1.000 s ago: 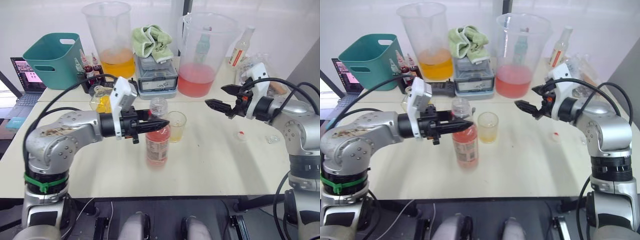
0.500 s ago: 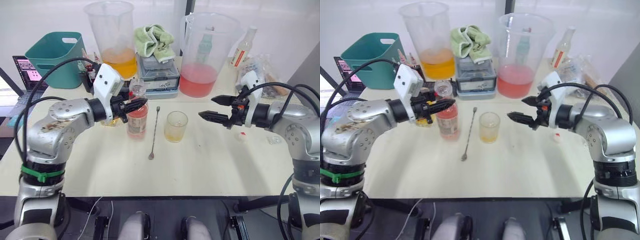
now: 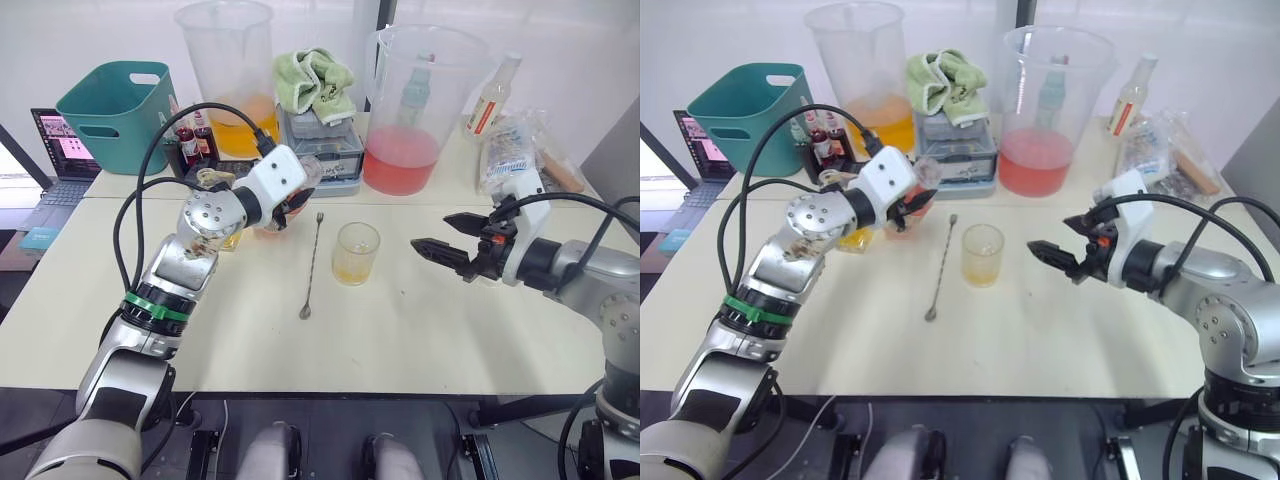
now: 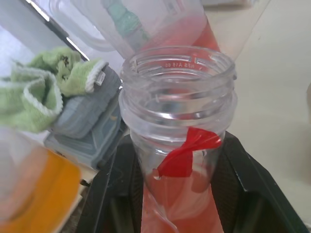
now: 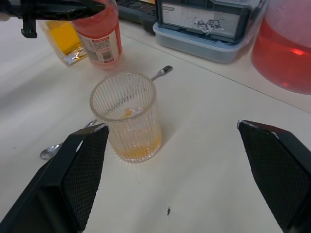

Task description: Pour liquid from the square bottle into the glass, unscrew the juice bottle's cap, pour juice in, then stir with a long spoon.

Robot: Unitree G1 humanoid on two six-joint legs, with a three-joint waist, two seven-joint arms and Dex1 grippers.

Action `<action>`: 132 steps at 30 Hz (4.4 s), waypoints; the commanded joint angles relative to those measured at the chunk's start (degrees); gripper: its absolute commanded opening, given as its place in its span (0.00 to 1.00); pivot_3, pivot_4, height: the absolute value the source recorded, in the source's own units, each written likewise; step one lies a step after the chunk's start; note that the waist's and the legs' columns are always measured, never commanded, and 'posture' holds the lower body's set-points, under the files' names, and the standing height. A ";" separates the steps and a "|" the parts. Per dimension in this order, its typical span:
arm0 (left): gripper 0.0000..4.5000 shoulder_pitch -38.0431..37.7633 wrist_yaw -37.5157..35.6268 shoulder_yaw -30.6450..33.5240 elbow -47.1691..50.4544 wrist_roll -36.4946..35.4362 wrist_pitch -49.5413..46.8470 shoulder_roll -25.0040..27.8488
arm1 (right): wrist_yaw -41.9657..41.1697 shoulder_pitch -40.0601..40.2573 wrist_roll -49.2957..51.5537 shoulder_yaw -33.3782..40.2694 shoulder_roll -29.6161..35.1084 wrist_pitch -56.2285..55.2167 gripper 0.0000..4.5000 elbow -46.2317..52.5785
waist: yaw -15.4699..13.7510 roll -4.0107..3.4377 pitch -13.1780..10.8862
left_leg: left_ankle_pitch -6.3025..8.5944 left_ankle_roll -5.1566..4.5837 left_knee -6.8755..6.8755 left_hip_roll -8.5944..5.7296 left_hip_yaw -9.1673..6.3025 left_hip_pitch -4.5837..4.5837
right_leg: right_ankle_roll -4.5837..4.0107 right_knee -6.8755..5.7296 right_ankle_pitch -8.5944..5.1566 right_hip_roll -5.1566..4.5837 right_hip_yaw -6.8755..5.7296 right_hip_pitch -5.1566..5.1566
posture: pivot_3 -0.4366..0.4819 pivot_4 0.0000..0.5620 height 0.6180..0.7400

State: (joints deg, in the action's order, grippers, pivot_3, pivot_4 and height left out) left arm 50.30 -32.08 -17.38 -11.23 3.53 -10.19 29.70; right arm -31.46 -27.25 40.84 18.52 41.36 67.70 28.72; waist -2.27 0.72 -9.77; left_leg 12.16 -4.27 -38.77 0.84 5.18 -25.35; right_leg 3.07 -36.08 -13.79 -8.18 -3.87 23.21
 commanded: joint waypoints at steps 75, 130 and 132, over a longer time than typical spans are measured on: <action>0.34 6.02 14.82 -9.35 -10.48 42.46 27.61 -5.41 | 15.63 2.07 9.72 2.78 -2.69 -2.03 1.00 7.72 | 0.15 0.00 0.00 | 0.07 -0.13 -0.08 0.01 -0.03 -0.04 | 0.01 -0.12 0.00 -0.02 -0.03 0.04 | 0.48 0.27 0.97; 0.34 -29.24 1.05 51.03 57.70 -25.22 -62.33 -1.50 | -37.85 -15.40 1.07 -18.97 3.11 -24.69 1.00 -24.04 | 1.57 0.13 -0.01 | -0.18 0.32 -0.11 0.10 -0.20 0.06 | 0.01 -0.08 0.01 0.10 0.09 -0.10 | 0.48 0.27 0.97; 0.34 -29.50 1.73 55.86 57.39 -26.78 -64.38 -1.54 | -37.99 -16.01 0.43 -19.54 1.91 -24.91 1.00 -24.57 | 1.48 0.14 -0.02 | -0.23 0.39 -0.11 0.09 -0.24 0.06 | 0.01 -0.10 0.01 0.10 0.08 -0.10 | 0.48 0.27 0.97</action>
State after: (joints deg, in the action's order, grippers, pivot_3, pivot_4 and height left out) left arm 19.88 -30.94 33.19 43.92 -21.75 -73.81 27.13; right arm -68.79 -42.12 41.55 -1.69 43.23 43.54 3.94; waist -0.79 0.86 -9.79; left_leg 11.94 -3.88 -38.88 0.91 4.92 -25.29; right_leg 3.08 -36.19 -13.77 -8.08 -3.80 23.10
